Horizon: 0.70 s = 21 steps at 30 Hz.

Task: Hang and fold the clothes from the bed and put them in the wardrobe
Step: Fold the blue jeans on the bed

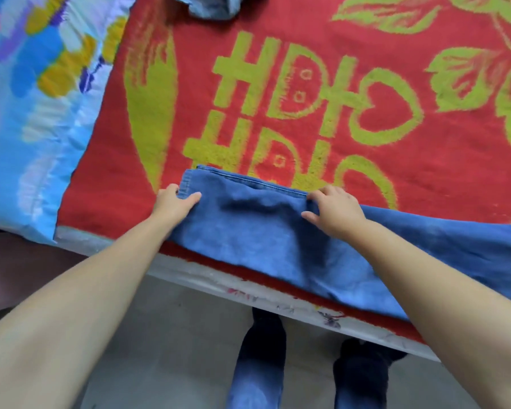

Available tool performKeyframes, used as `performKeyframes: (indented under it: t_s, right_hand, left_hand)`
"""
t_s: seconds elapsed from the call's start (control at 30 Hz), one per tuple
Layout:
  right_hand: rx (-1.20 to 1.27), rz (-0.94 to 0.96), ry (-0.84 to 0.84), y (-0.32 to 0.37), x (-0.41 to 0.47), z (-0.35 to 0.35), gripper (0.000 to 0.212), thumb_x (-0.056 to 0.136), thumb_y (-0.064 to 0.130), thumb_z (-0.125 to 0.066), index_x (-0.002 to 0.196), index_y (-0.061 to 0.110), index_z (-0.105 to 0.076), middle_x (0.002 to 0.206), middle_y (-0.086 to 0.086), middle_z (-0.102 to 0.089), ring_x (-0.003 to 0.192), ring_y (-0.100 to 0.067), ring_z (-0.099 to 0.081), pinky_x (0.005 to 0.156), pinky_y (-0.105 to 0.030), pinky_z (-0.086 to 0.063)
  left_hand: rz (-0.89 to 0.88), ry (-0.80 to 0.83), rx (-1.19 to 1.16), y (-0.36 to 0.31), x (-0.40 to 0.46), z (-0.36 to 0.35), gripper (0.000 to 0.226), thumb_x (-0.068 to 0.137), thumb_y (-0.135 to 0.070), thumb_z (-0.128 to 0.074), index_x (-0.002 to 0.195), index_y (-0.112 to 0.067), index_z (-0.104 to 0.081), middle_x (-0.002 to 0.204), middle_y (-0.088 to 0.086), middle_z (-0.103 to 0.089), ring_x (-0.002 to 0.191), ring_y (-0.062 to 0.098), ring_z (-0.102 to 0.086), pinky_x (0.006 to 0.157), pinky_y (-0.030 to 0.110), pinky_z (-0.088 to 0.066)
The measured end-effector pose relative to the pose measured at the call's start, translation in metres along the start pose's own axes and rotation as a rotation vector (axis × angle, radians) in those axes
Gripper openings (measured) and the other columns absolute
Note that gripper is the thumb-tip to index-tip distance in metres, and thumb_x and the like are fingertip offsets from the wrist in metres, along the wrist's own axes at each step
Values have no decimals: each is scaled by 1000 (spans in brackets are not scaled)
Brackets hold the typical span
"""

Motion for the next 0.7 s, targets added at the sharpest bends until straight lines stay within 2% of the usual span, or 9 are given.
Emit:
performKeyframes:
  t_s: [0.03, 0.1, 0.23, 0.3, 0.4, 0.43, 0.53, 0.63, 0.7]
  right_hand:
    - [-35, -17, 80, 0, 6, -7, 39, 92, 44, -54, 125, 22, -53, 129, -8, -47, 123, -30, -43, 100, -40, -34]
    - [-45, 43, 61, 9, 10, 0, 28, 95, 39, -49, 116, 20, -56, 118, -10, -50, 113, -31, -48, 92, -39, -36]
    - [153, 77, -247, 1, 3, 31, 21, 99, 26, -44, 100, 9, -57, 99, -13, -57, 99, -35, -54, 86, -41, -36]
    - [199, -21, -316, -13, 2, 31, 20, 100, 25, -43, 102, 10, -56, 105, -13, -57, 105, -35, -53, 96, -46, -32]
    - [84, -118, -296, -2, 6, 16, 37, 100, 28, -41, 136, 19, -46, 151, -12, -33, 143, -29, -24, 112, -61, -6]
    - [35, -80, -345, 12, 3, 17, 46, 99, 31, -41, 143, 19, -39, 156, -12, -25, 146, -28, -15, 110, -65, -3]
    - [-57, 142, -400, 71, -25, -6, 61, 90, 43, -41, 145, 19, -33, 155, -14, -27, 145, -30, -16, 104, -72, -5]
    - [-159, 254, -80, 110, -66, -96, 86, 73, 57, -62, 147, 26, -33, 157, -14, -22, 145, -36, -16, 100, -78, -17]
    - [-153, 278, 54, 122, -83, -123, 93, 67, 54, -68, 149, 27, -31, 158, -13, -21, 144, -40, -16, 97, -79, -20]
  left_hand:
    - [-36, 58, -87, -6, -1, -5, 32, 87, -27, -68, 107, -7, -55, 102, 8, -61, 92, 23, -61, 76, 32, -48]
    - [-112, 192, -228, -19, -4, -14, 29, 88, -20, -67, 111, -12, -51, 96, -2, -61, 82, 7, -60, 67, 21, -47]
    - [-99, 413, -411, -31, -12, -22, 8, 96, -15, -55, 95, -17, -63, 81, -7, -69, 64, -2, -65, 58, 14, -51]
    - [-98, 329, -507, -35, -6, -8, 15, 97, -17, -53, 86, -17, -63, 73, -7, -69, 60, -1, -63, 59, 19, -50]
    - [-239, 67, -343, -37, 9, 24, 20, 96, -21, -55, 79, -13, -62, 74, 2, -61, 64, 8, -55, 61, 24, -41]
    - [-280, -17, -221, -35, 14, 31, 19, 96, -22, -56, 84, -9, -64, 78, 9, -63, 71, 16, -55, 64, 28, -37]
    - [-344, -145, 113, -24, 24, 33, 25, 97, -26, -53, 107, -4, -59, 95, 25, -66, 88, 39, -60, 69, 38, -38]
    - [-232, -217, 152, -7, 25, 32, 43, 94, -36, -56, 122, -6, -44, 103, 28, -63, 97, 47, -58, 76, 46, -41]
    - [-145, -205, 144, 8, 26, 31, 47, 90, -44, -59, 118, -9, -47, 106, 24, -64, 101, 43, -58, 80, 45, -43]
Point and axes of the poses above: each hand's wrist, its own x-axis towards the middle knuckle, its own z-axis out of the back of the hand, y = z × x, the point moved 10 cm from there along x, towards the middle knuckle
